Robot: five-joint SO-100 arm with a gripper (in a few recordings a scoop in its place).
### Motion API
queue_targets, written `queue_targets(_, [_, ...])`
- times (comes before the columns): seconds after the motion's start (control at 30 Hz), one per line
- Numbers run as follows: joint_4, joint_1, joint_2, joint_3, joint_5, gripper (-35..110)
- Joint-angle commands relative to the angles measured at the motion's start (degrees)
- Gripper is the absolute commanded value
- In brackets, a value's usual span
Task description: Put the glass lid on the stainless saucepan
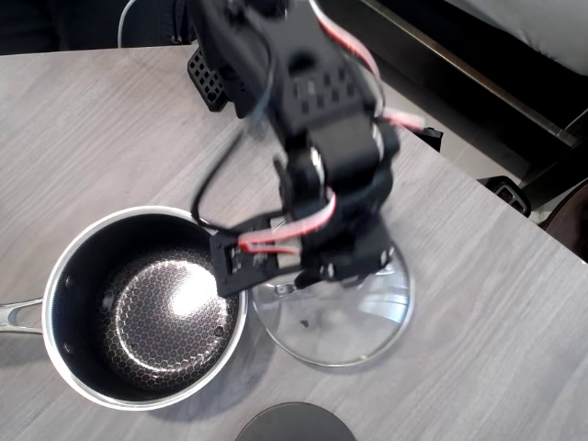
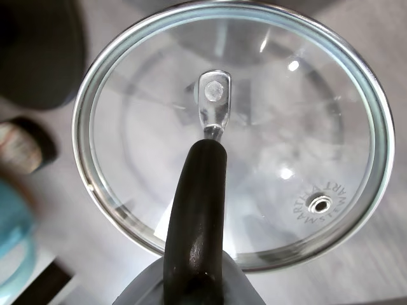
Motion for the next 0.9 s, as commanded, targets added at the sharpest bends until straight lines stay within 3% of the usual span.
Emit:
queue_targets(0.0, [0.1, -0.8, 11.4, -5.1, 0.2, 0])
queue_targets(0.37, [-1.5, 12.1, 23.7, -7.1, -1.8, 0])
queue_targets(0.87, [2.7, 35.0, 15.3, -8.9, -8.1, 0])
